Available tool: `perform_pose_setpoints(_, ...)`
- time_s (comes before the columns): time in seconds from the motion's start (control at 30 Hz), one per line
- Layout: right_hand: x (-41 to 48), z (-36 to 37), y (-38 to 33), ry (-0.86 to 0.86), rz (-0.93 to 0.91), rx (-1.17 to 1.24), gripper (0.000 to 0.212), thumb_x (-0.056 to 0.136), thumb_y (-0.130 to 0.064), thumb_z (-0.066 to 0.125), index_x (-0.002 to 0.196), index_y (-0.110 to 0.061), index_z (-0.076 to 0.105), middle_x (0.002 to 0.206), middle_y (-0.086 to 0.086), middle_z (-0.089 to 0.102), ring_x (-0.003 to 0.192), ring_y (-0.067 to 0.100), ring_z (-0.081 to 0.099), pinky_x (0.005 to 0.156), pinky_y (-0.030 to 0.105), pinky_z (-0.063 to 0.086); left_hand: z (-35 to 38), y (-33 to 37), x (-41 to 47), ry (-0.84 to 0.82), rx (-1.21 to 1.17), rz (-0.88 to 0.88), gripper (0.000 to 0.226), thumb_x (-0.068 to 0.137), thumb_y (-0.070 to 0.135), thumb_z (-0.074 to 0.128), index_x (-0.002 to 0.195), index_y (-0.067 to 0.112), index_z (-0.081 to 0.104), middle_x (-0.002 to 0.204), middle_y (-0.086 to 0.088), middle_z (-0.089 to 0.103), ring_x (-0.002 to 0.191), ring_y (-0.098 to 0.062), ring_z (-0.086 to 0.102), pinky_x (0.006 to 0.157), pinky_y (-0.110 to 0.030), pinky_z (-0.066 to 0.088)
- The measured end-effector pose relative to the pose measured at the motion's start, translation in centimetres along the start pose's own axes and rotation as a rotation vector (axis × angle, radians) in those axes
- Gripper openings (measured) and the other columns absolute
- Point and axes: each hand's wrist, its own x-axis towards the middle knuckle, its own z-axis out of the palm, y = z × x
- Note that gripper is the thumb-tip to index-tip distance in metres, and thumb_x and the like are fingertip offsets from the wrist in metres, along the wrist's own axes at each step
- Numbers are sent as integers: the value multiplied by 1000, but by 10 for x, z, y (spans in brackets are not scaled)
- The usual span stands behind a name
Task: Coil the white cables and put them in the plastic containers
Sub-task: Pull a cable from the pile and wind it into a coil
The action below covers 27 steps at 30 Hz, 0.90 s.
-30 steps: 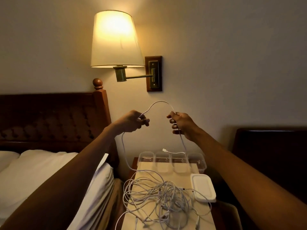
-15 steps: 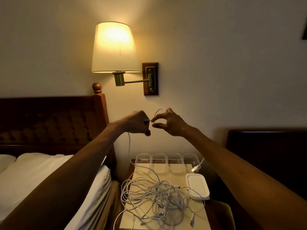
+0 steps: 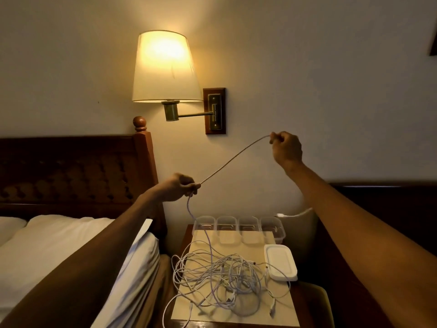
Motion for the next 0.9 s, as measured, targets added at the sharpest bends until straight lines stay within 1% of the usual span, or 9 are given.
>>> perform_pose_setpoints(0.07,-3,-1,6,-19,29,-38,40,100,-42,43,91,-11,67,106,16,65,90,32,61,77,34,45,4,1,2,-14,-82,-33,22,101,23,51,102,5,64,97,-16,66,86,-21,60,73,-31,48)
perform_pose_setpoints(0.13,-11,-1,6,-43,31,-50,39,101,-38,41,97,-9,66,102,14,67,91,32,62,77,36,48,2,16,7,19,-278,-12,20,103,24,45,97,8,57,86,-11,61,78,-22,62,75,-40,54)
perform_pose_setpoints(0.2,-17,1,3,-155,32,-58,35,102,-33,40,106,-9,64,105,13,69,98,31,63,84,39,51,-7,38,13,152,-407,22,20,104,25,42,94,12,53,76,-5,53,61,-16,54,58,-32,53)
perform_pose_setpoints(0.3,-22,-2,-5,-258,20,-76,36,102,-29,42,131,-10,51,122,14,64,114,31,59,96,41,48,-27,68,24,306,-374,110,23,104,26,44,103,10,60,75,-3,48,57,-11,44,48,-23,40)
perform_pose_setpoints(0.47,-23,-10,-31,-394,-5,-85,88,89,-20,68,154,-12,9,138,17,50,124,34,51,92,35,44,-51,89,38,445,-263,258,23,104,21,45,110,13,67,78,-1,50,60,-10,41,51,-24,34)
perform_pose_setpoints(0.57,-23,-14,-44,-513,-56,2,117,67,-44,85,154,-23,10,148,15,42,133,35,44,102,43,43,-58,97,44,648,-9,363,25,103,21,47,113,12,68,90,2,62,58,-6,46,50,-12,34)
perform_pose_setpoints(0.7,-29,-9,-59,-509,-120,68,97,73,-63,70,151,-27,24,150,11,41,134,30,44,101,42,43,-50,94,53,532,325,374,22,100,13,52,113,12,70,111,-6,69,81,-14,61,62,-13,39)
perform_pose_setpoints(0.83,-31,-2,-59,-476,-149,71,75,88,-56,60,149,-21,33,130,11,57,121,26,53,104,40,45,-29,89,50,494,346,370,20,97,10,56,109,11,72,95,1,68,71,-3,56,62,-10,38)
perform_pose_setpoints(0.9,-32,0,-55,-439,-128,107,60,95,-45,55,146,-19,39,132,15,57,122,28,53,101,37,44,-25,87,47,483,335,393,19,97,12,58,108,12,73,87,4,68,69,-3,58,65,-15,46)
